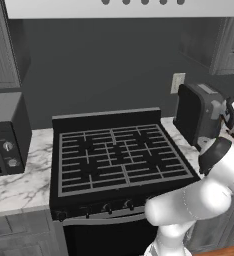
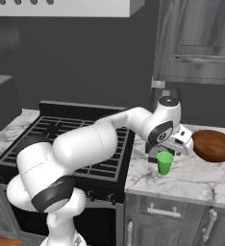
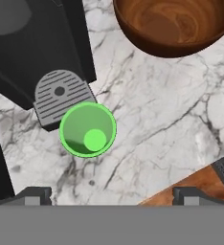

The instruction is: Pick the cup and bowl from the counter and place them on the counter next to the sink.

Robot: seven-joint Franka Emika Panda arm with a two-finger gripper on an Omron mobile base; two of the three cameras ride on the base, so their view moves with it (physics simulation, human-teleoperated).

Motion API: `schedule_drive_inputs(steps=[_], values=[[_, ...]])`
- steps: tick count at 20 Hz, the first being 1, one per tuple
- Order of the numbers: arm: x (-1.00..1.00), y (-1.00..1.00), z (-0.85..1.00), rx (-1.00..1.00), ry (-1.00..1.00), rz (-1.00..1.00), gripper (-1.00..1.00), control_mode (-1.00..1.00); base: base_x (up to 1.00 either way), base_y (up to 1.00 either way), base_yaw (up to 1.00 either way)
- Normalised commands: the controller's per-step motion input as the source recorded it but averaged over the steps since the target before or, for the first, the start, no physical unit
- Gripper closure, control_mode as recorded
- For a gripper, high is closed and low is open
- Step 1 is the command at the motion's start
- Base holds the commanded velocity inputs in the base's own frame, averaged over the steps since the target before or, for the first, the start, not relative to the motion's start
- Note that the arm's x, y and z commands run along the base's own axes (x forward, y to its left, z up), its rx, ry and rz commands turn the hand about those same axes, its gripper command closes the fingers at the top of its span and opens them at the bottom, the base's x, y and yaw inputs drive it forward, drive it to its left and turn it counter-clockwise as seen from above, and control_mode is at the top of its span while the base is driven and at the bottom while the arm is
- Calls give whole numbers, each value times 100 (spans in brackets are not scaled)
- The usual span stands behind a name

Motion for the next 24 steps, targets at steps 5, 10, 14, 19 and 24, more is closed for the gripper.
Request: schedule_drive_inputs(steps=[5,10,14,19,24], values=[[15,0,-19,0,0,0,-100,-100,0,0,0],[8,1,-22,0,0,0,-100,-100,0,0,0],[3,0,-21,0,0,0,-100,-100,0,0,0],[26,0,-27,0,0,0,-100,-100,0,0,0],[21,0,-19,0,0,0,-100,-100,0,0,0]])
